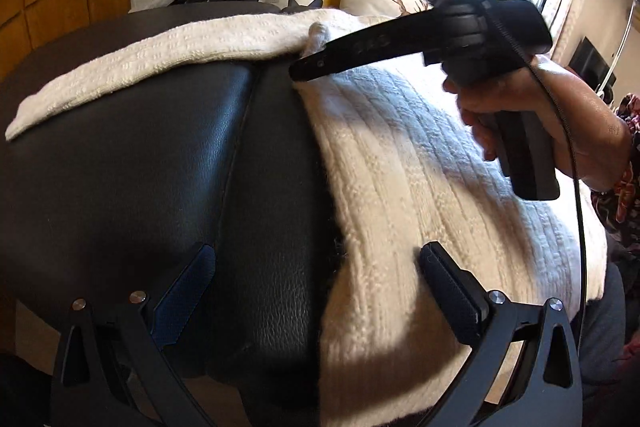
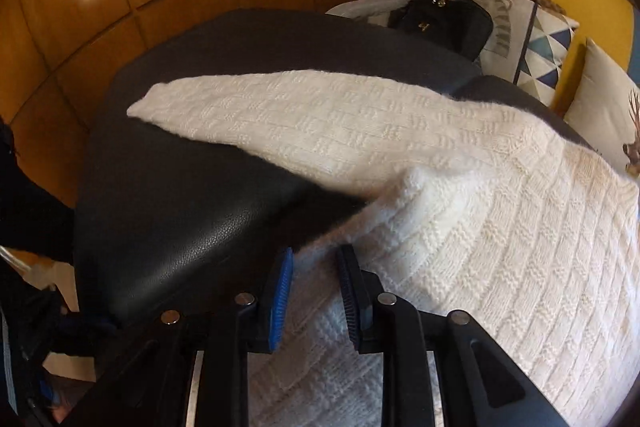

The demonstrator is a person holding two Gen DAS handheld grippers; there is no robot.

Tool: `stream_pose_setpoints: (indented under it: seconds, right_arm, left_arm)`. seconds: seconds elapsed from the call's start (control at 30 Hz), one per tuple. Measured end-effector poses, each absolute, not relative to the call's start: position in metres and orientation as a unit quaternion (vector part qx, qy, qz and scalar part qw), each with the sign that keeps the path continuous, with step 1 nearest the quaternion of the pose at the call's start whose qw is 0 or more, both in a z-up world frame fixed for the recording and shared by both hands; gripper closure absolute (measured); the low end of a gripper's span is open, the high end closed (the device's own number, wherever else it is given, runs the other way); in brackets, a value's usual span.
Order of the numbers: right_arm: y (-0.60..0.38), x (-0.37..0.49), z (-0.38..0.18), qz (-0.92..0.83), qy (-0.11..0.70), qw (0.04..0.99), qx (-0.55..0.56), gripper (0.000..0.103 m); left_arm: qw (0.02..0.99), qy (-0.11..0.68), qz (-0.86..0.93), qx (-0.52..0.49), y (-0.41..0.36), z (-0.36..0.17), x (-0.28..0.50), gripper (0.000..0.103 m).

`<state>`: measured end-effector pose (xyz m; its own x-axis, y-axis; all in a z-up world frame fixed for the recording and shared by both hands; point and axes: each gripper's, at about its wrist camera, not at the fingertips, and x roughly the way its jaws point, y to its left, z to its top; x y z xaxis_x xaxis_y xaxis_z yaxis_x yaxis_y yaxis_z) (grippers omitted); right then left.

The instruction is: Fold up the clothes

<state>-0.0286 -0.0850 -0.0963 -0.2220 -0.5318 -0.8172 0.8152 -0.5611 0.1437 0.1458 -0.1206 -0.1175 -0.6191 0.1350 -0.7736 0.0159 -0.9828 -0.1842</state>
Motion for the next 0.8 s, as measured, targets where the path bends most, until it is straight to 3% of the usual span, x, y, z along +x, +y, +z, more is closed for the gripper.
stream_pose_setpoints:
  seconds: [0.17,0.33,0.47,0.8]
  right_arm:
    - [-0.039,-0.03,-0.068,-0.785,0.096,0.434,0.431,0.08]
    - [-0.016,-0.03,-0.092,-0.779,0.116,0.399,0.469,0.079]
    - [-0.029,-0.026,-0.1,-0.788,0.151,0.404,0.439,0.077]
    - [-0.02,-0.073,-0.083,-0.805,0.095,0.397,0.429,0.076]
  left_arm:
    - [0.033,-0.121,0.904,-0.408,-0.135,-0.112,0.153,0.0]
    - [0.014,-0.087,0.907,-0.412,-0.13,-0.112,0.146,0.0]
    - [0.014,-0.044,0.906,-0.421,-0.119,-0.119,0.145,0.0]
    - [0.012,-0.132,0.921,-0.366,-0.147,-0.09,0.13,0.0]
